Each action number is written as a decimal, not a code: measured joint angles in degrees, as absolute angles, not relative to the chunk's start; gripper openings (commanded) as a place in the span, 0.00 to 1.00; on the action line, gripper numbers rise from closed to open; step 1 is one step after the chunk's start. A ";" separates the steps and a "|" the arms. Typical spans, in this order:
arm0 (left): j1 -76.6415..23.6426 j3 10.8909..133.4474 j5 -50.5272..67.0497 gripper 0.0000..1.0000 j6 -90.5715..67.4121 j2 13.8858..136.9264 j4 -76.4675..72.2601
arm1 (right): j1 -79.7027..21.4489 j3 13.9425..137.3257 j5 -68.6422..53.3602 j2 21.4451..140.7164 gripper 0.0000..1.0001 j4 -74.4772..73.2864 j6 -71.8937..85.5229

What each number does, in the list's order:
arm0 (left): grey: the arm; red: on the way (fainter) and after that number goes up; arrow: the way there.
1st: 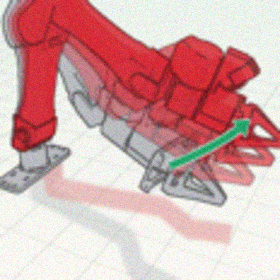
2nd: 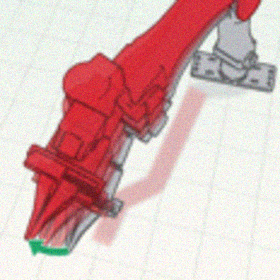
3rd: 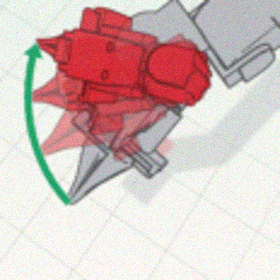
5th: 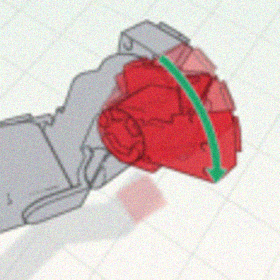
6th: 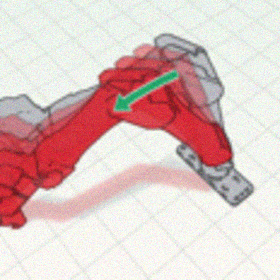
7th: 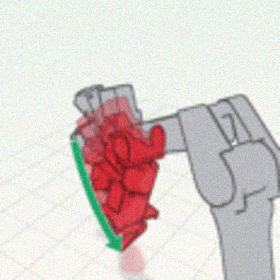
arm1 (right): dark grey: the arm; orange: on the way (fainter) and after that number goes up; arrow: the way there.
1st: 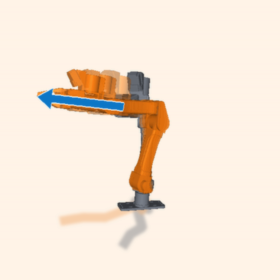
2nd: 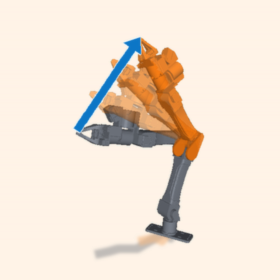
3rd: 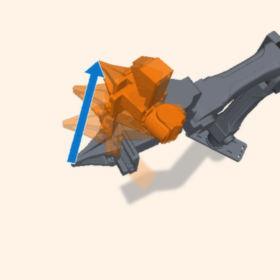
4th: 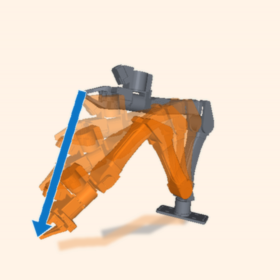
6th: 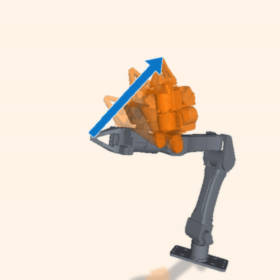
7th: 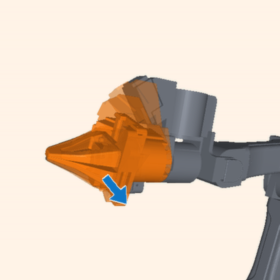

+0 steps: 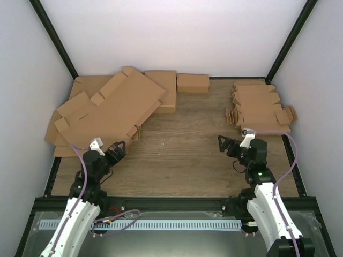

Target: Fold the paper box

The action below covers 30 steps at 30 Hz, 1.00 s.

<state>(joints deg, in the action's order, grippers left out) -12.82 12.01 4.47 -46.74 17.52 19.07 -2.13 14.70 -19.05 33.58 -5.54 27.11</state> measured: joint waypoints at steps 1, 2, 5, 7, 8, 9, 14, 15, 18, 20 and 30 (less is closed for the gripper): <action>-12.80 12.01 4.54 1.00 -46.74 17.50 19.09 | -2.13 14.70 -19.07 33.76 1.00 -5.54 27.14; -12.82 12.01 4.58 1.00 -46.74 17.43 19.18 | -2.13 14.70 -19.07 33.89 1.00 -5.54 27.14; -12.82 12.01 4.60 1.00 -46.74 17.32 19.35 | -2.13 14.70 -19.09 34.17 1.00 -5.54 27.14; -12.82 12.01 4.62 1.00 -46.74 17.32 19.44 | -2.13 14.70 -19.09 34.17 1.00 -5.54 27.16; -12.82 12.01 4.64 1.00 -46.72 17.34 19.42 | -2.13 14.70 -19.09 34.17 1.00 -5.54 27.14; -12.82 12.01 4.71 1.00 -46.72 17.34 19.44 | -2.13 14.70 -19.07 34.17 1.00 -5.54 27.14; -12.82 12.01 4.86 1.00 -46.70 17.34 19.42 | -2.13 14.70 -19.09 34.35 1.00 -5.54 27.14; -12.82 12.01 4.93 1.00 -46.68 17.34 19.42 | -2.13 14.70 -19.09 34.44 1.00 -5.54 27.16; -12.82 12.01 5.43 1.00 -46.57 17.34 19.38 | -2.13 14.70 -19.09 34.61 1.00 -5.54 27.16; -12.82 12.01 5.74 1.00 -46.48 17.56 19.22 | -2.13 14.70 -19.11 34.76 1.00 -5.52 27.14; -12.82 28.14 6.15 0.94 -39.09 35.57 20.03 | -2.13 14.70 -21.56 37.87 1.00 -3.86 27.33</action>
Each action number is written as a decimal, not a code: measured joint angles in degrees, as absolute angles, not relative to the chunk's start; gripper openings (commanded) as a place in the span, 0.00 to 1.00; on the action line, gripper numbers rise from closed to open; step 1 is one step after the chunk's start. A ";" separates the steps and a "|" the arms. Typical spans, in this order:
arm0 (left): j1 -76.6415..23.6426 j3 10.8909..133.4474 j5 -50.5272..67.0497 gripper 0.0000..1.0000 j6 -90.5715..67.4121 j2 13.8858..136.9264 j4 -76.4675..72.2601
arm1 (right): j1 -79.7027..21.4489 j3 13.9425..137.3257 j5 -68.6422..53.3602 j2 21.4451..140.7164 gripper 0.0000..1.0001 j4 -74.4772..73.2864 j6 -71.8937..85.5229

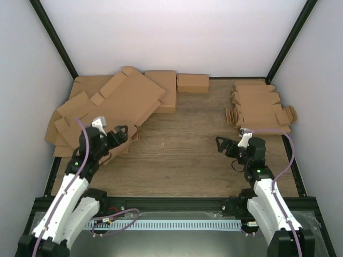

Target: Fold the paper box

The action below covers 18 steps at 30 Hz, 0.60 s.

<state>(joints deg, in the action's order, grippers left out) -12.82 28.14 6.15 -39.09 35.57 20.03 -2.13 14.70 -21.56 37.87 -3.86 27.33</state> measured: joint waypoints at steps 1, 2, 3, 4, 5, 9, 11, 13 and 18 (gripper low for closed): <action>-12.88 31.24 6.50 0.94 -36.73 38.65 20.32 | -2.13 14.70 -21.96 38.28 1.00 -3.73 27.33; -13.06 33.71 6.76 0.94 -34.65 41.43 20.34 | -2.13 14.70 -22.46 38.70 1.00 -3.68 27.31; -13.32 36.10 6.96 0.94 -32.51 44.36 20.64 | -2.13 14.70 -23.05 39.20 1.00 -3.66 27.33; -13.76 38.44 6.87 0.94 -30.50 47.40 21.08 | -2.13 14.70 -23.40 39.48 1.00 -3.62 27.33; -14.22 40.34 6.70 0.93 -28.84 50.04 21.56 | -2.13 14.70 -23.90 39.79 1.00 -3.62 27.31; -17.76 47.90 3.49 0.92 -21.78 62.35 23.86 | -2.13 14.70 -25.58 40.10 1.00 -3.62 27.29; -20.23 51.00 0.40 0.93 -18.55 67.05 24.64 | -2.13 14.70 -26.15 39.99 1.00 -3.62 27.29; -23.22 54.78 -3.79 0.93 -14.96 71.94 25.56 | -2.13 14.70 -26.63 39.66 1.00 -3.75 27.29; -27.88 63.44 -10.94 0.95 -7.88 82.43 26.30 | -2.13 14.70 -27.20 38.70 1.00 -3.88 27.27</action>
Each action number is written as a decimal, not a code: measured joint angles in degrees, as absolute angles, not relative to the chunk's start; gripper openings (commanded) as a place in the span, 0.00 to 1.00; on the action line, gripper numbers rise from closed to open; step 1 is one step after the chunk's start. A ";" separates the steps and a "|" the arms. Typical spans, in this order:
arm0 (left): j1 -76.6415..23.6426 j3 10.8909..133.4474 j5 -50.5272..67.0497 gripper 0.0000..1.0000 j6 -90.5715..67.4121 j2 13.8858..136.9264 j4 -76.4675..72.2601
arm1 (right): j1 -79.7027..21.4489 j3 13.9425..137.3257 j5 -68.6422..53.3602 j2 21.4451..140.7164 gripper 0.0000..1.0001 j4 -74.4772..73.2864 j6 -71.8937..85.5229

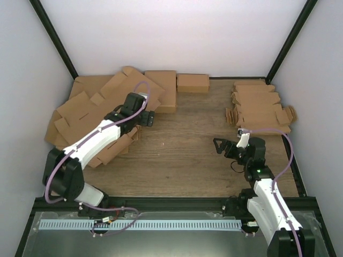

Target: Fold the paper box

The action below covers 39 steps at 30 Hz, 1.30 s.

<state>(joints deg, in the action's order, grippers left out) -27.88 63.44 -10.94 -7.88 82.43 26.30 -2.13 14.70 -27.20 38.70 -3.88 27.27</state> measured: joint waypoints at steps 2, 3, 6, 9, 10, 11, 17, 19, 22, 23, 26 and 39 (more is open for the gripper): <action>-28.67 65.80 -12.56 0.95 -5.74 86.21 26.30 | -2.13 14.70 -27.31 38.52 1.00 -3.90 27.27; -28.91 66.59 -13.06 0.96 -5.10 87.74 26.30 | -2.13 14.72 -27.38 38.48 1.00 -3.92 27.27; -29.47 68.73 -14.57 0.95 -3.44 92.82 26.26 | -2.13 14.72 -27.40 38.48 1.00 -4.05 27.27; -29.67 70.37 -14.90 0.94 -2.22 97.21 26.26 | -2.13 14.72 -27.40 38.46 1.00 -4.23 27.27; -29.67 71.02 -14.92 0.93 -1.85 98.67 26.30 | -2.13 14.72 -27.40 38.46 1.00 -4.27 27.29; -29.67 71.64 -14.96 0.91 -1.54 99.90 26.35 | -2.13 14.72 -27.40 38.44 1.00 -4.27 27.27; -29.67 76.01 -16.32 0.77 0.08 106.30 27.00 | -2.13 14.72 -27.35 37.89 1.00 -4.29 27.27; -29.67 77.49 -17.63 0.71 0.12 107.66 27.75 | -2.13 14.72 -27.33 37.85 1.00 -4.29 27.27; -29.67 79.83 -20.21 0.61 0.30 109.71 28.38 | -2.11 14.72 -27.31 37.87 1.00 -4.29 27.27; -29.67 80.31 -21.02 0.56 0.16 110.24 28.56 | -2.13 14.72 -27.29 37.89 1.00 -4.29 27.27; -29.67 81.14 -23.62 0.31 0.03 110.98 29.50 | -2.13 14.72 -27.16 37.98 1.00 -4.32 27.29; -32.99 87.74 -35.73 0.04 -2.63 103.15 43.27 | -2.13 14.72 -26.94 37.91 1.00 -4.36 27.29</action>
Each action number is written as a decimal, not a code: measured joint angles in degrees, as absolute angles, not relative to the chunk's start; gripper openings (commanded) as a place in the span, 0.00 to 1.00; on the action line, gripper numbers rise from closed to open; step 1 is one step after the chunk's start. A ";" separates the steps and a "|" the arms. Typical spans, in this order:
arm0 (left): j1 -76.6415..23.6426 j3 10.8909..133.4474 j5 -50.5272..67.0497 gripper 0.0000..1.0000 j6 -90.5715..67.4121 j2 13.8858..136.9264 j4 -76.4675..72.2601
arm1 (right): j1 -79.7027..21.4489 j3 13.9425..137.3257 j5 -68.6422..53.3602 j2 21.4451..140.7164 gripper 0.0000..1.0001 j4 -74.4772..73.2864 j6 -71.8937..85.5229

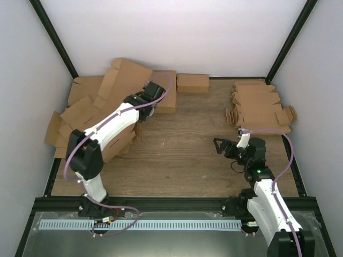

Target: Fold the paper box

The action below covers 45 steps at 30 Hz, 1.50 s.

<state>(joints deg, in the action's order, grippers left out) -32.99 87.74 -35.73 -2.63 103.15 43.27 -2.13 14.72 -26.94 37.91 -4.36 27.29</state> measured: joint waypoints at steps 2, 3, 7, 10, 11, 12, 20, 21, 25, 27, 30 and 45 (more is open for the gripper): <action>-34.72 90.28 -36.95 0.04 -3.40 99.70 47.33 | -2.13 14.72 -26.96 37.91 1.00 -4.36 27.29; -35.66 91.74 -37.08 0.04 -3.84 98.19 49.15 | -2.13 14.72 -26.96 37.91 1.00 -4.38 27.29; -40.14 98.15 -32.21 0.04 -5.63 91.48 54.35 | -2.13 14.72 -26.96 37.91 1.00 -4.49 27.29; -42.81 97.97 -20.18 0.05 -8.40 85.58 53.39 | -2.13 14.72 -26.96 37.91 1.00 -4.58 27.31; -43.53 96.79 -16.38 0.10 -9.61 83.99 51.99 | -2.11 14.79 -26.96 37.93 1.00 -4.71 27.31; -44.53 94.50 -12.19 0.29 -11.09 82.35 49.52 | -2.13 14.96 -26.96 37.98 1.00 -4.97 27.38; -53.91 76.77 6.52 1.00 -21.12 87.02 35.57 | -2.13 23.27 -20.45 40.66 1.00 -12.53 29.95; -54.00 75.00 6.24 1.00 -22.20 87.15 35.73 | -2.13 24.95 -18.31 41.12 1.00 -14.04 30.72; -51.18 70.48 1.67 1.00 -26.59 80.14 36.99 | -2.13 30.24 -12.69 42.13 1.00 -18.22 32.25; -46.13 67.88 0.01 1.00 -29.30 72.55 36.97 | -2.13 31.51 -13.06 42.06 1.00 -18.57 31.46; -36.73 62.67 -2.39 1.00 -33.30 61.45 36.32 | -2.13 33.01 -16.78 42.46 1.00 -18.61 29.30; -5.41 29.08 6.70 1.00 -43.75 41.39 33.01 | -3.16 35.73 -42.33 65.45 1.00 -8.27 27.35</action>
<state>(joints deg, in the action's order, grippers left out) -5.41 29.08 6.70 -43.75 41.39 33.01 -3.16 35.73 -42.33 65.45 -8.27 27.35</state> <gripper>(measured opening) 0.997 0.996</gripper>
